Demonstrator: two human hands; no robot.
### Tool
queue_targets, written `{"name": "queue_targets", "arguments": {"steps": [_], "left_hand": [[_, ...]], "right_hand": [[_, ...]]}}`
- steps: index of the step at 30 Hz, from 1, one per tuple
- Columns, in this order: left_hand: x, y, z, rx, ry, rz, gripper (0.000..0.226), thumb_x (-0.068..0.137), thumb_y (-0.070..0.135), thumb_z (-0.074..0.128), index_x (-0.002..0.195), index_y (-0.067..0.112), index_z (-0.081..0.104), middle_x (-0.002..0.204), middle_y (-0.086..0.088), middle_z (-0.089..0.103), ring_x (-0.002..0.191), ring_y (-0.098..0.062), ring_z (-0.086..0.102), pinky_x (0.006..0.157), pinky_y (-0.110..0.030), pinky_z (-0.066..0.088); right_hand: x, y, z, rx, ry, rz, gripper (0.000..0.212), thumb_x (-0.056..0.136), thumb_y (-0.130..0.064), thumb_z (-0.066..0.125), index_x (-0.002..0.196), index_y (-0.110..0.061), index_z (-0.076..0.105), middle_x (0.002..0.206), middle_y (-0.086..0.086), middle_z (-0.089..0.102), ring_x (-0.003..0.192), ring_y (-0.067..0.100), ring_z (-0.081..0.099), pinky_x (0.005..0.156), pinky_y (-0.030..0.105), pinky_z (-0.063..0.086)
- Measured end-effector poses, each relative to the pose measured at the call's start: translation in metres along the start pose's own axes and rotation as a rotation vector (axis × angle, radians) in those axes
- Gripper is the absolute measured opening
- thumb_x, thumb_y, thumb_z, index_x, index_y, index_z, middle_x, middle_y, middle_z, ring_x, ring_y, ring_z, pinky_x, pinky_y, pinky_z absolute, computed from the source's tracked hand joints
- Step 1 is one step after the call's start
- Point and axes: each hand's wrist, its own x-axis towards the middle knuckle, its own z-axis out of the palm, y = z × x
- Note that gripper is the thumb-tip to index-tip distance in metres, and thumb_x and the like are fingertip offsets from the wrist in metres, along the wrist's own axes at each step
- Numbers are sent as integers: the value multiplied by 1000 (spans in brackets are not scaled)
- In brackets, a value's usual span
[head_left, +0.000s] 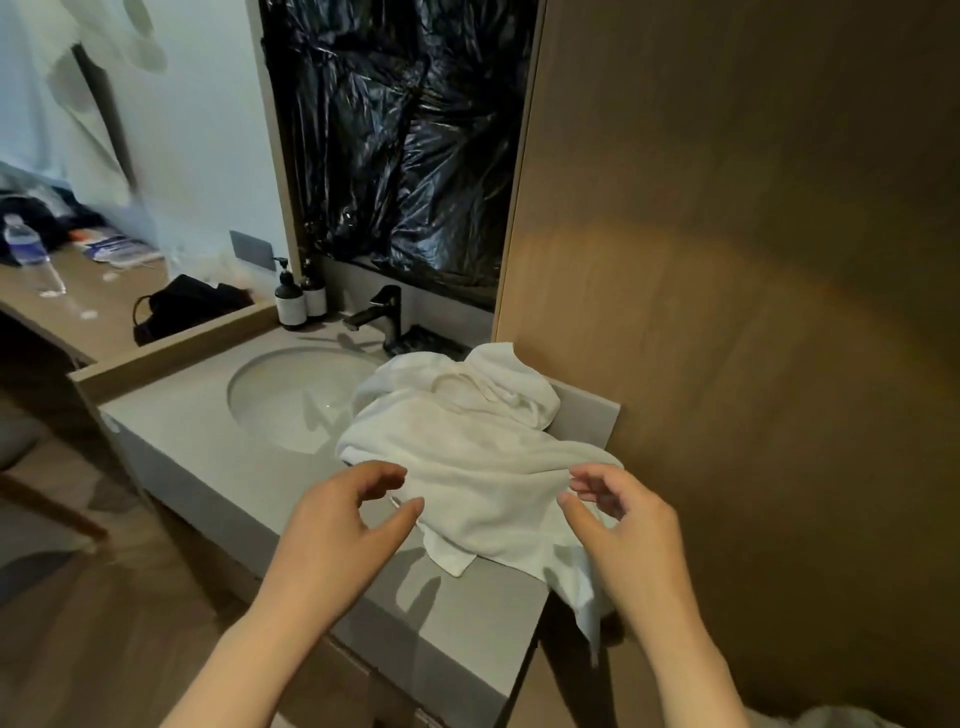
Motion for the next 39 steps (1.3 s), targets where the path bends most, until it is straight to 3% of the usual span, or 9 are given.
{"name": "queue_targets", "arguments": {"steps": [3, 8, 13, 20, 23, 29, 33, 36, 39], "left_hand": [[27, -4, 9, -10, 21, -22, 34, 82, 39, 70, 113, 27, 67, 104, 20, 66, 97, 4, 60, 86, -17, 45], [59, -19, 17, -23, 20, -57, 31, 81, 37, 71, 110, 27, 68, 101, 22, 66, 95, 4, 60, 84, -15, 44], [96, -40, 24, -42, 13, -77, 28, 81, 37, 72, 108, 30, 67, 97, 26, 64, 93, 10, 58, 77, -4, 39], [174, -64, 35, -59, -85, -18, 28, 82, 38, 71, 108, 29, 68, 102, 18, 68, 99, 0, 62, 85, -20, 48], [213, -75, 38, -71, -120, 52, 28, 81, 35, 74, 106, 24, 70, 101, 14, 69, 97, -2, 63, 88, -24, 51], [277, -98, 47, -58, -284, 139, 38, 82, 46, 68, 116, 29, 65, 110, 17, 66, 97, 4, 60, 84, -20, 51], [309, -113, 59, -36, -326, 151, 41, 82, 48, 68, 119, 31, 63, 116, 15, 62, 91, 4, 55, 71, -5, 40], [324, -122, 72, -46, -369, 134, 52, 80, 48, 70, 126, 25, 60, 125, 5, 58, 101, -8, 60, 82, -23, 51], [332, -127, 84, 9, -394, 106, 54, 80, 47, 71, 126, 21, 60, 123, -1, 58, 101, -14, 62, 85, -29, 51]], "right_hand": [[34, 6, 7, 16, -34, -4, 21, 86, -22, 72, 106, -30, 68, 96, -18, 67, 92, -8, 60, 85, 15, 51], [73, 19, 24, -11, -81, 29, 25, 87, -26, 72, 111, -28, 68, 98, -17, 68, 94, -1, 63, 88, 26, 54], [104, 30, 46, -33, -101, 60, 24, 88, -27, 71, 111, -28, 68, 99, -16, 69, 95, 1, 63, 91, 27, 53], [146, 42, 80, -40, -40, 249, 20, 87, -37, 69, 107, -33, 66, 99, -18, 67, 96, 7, 63, 87, 29, 54], [156, 43, 94, -57, 36, 236, 20, 86, -37, 69, 105, -32, 68, 96, -15, 70, 93, 5, 65, 84, 29, 53], [176, 39, 121, -189, 161, 279, 17, 87, -28, 71, 104, -29, 70, 96, -16, 71, 92, 1, 65, 84, 21, 51], [192, 34, 131, -263, 188, 307, 24, 90, -27, 68, 113, -23, 67, 106, -7, 67, 92, 5, 63, 84, 25, 52], [210, 32, 137, -307, 170, 288, 29, 93, -28, 64, 121, -26, 62, 114, -7, 62, 93, 5, 62, 85, 27, 52], [229, 35, 142, -329, 142, 257, 36, 94, -31, 62, 130, -28, 57, 119, -10, 57, 93, 2, 61, 85, 26, 52]]}}
